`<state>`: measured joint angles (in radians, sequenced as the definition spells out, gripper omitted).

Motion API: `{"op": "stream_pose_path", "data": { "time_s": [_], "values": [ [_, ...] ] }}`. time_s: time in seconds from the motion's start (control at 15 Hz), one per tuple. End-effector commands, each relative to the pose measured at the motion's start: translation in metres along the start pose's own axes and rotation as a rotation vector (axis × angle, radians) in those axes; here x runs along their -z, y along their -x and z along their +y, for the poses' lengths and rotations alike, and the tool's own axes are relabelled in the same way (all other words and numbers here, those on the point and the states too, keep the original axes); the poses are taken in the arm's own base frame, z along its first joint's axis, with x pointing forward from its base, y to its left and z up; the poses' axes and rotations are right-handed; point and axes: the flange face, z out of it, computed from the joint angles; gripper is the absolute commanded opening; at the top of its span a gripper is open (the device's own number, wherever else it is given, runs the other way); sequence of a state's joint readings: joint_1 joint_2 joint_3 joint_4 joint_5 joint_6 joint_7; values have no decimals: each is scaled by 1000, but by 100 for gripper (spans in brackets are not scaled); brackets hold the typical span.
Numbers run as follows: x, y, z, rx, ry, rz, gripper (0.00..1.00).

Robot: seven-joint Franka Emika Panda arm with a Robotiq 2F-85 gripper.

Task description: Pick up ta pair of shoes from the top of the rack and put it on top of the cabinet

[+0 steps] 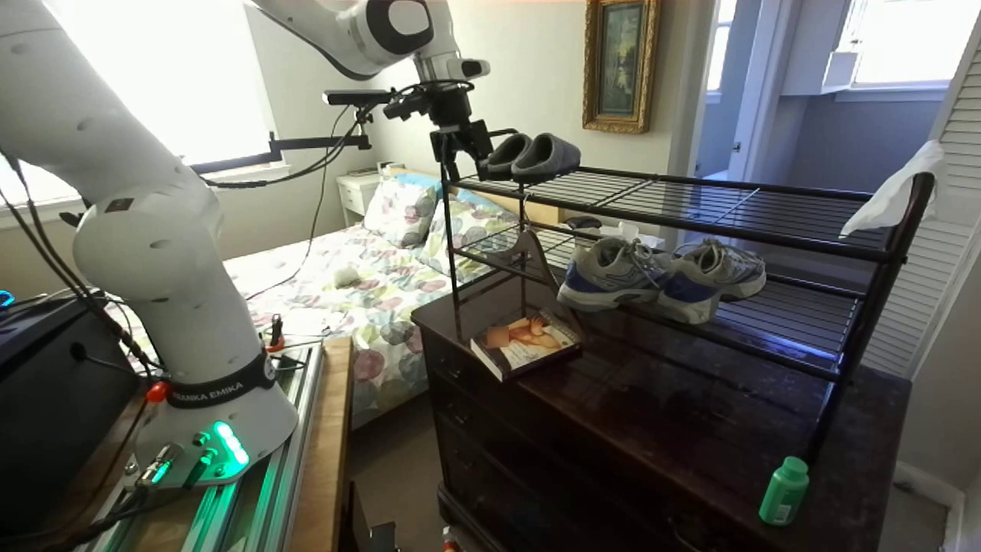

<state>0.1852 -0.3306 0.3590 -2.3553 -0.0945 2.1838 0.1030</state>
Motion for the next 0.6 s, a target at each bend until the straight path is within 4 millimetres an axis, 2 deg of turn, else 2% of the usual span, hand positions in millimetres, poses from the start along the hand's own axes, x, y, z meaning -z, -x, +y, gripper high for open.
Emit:
{"op": "stream_pose_path", "data": {
  "time_s": [0.0, 0.2, 0.27, 0.53],
  "values": [
    [19, -69, 0, 176, 60, 66, 100],
    [29, -113, 1, 285, 36, 197, 100],
    [26, -123, 0, 307, 2, 230, 100],
    [22, -138, -16, 405, -110, 284, 100]
  ]
}}
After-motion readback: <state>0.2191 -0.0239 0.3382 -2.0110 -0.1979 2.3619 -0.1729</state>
